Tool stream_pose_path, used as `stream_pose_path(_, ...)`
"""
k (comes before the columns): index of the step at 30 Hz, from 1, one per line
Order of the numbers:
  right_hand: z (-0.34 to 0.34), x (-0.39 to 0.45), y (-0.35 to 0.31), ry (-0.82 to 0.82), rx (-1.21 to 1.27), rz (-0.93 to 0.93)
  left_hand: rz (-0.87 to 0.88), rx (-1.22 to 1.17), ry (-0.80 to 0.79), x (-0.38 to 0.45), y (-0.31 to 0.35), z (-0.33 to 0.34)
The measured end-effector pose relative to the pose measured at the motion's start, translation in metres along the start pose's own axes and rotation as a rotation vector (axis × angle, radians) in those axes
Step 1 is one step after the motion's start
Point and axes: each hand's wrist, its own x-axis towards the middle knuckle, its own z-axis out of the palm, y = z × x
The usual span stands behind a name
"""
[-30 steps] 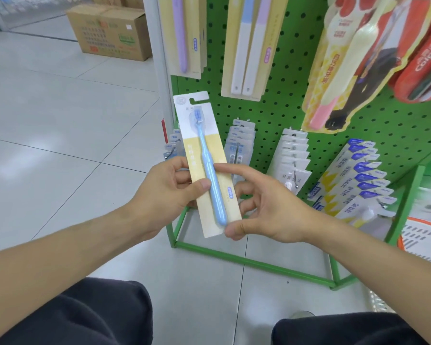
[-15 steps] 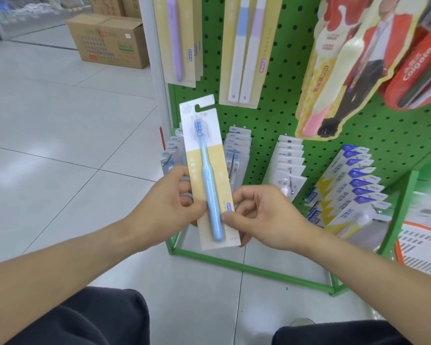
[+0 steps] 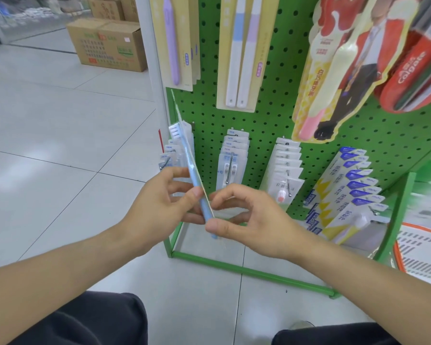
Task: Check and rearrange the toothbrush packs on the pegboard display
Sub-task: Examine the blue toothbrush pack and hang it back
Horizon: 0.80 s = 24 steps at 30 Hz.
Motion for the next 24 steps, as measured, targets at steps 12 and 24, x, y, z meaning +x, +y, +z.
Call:
stream_pose_path(12, -0.0107, 0.0072, -0.0037, 0.041, 0.119, 0.202, -0.120, -0.229, -0.273, 0.0018, -0.0012, -0.0064)
stream_pose_path(24, -0.0067, 0.0070, -0.0042, 0.125, 0.049, 0.220, -0.092, -0.007, -0.272, 0.0005, -0.0085, -0.0048)
